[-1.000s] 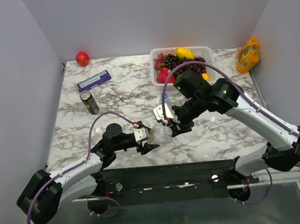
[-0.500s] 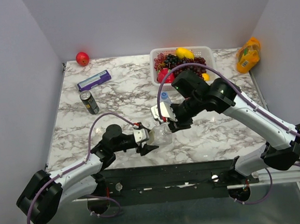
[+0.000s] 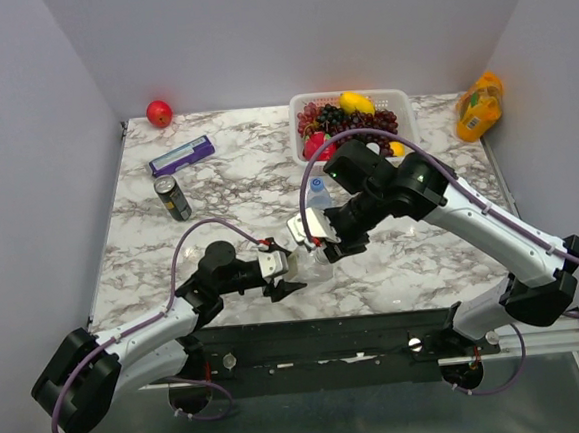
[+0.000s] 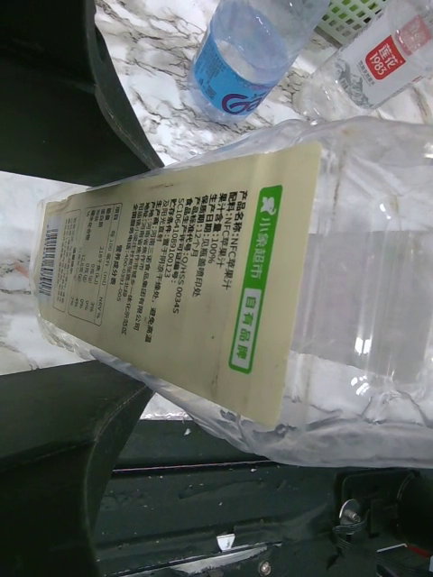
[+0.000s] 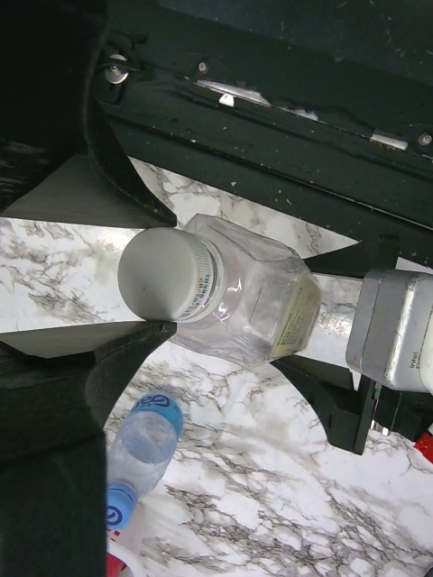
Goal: Screw on the bottle caps
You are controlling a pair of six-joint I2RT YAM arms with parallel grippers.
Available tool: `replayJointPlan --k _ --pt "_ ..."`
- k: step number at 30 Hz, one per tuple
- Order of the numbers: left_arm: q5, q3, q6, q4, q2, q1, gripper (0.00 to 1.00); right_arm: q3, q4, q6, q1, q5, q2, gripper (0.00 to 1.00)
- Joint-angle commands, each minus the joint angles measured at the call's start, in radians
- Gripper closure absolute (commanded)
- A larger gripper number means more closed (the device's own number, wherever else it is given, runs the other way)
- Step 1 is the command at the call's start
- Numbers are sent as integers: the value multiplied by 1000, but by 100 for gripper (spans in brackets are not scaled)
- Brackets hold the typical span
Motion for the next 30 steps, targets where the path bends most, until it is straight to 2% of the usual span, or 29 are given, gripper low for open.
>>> replayJointPlan --k 1,13,22,27,30 --pt "0 1 4 73 -20 -2 100 11 -33 -1 14 25 24 66" --pt "-244 -45 -76 259 -51 0 100 -7 -103 80 12 31 62 64" --pt "-253 -39 -74 217 -91 0 100 85 -216 117 14 79 162 65" --pt "-345 -51 -83 220 -143 0 100 39 -183 195 12 122 144 64" --pt "-355 -56 -77 201 -180 0 100 19 -168 249 5 120 131 64"
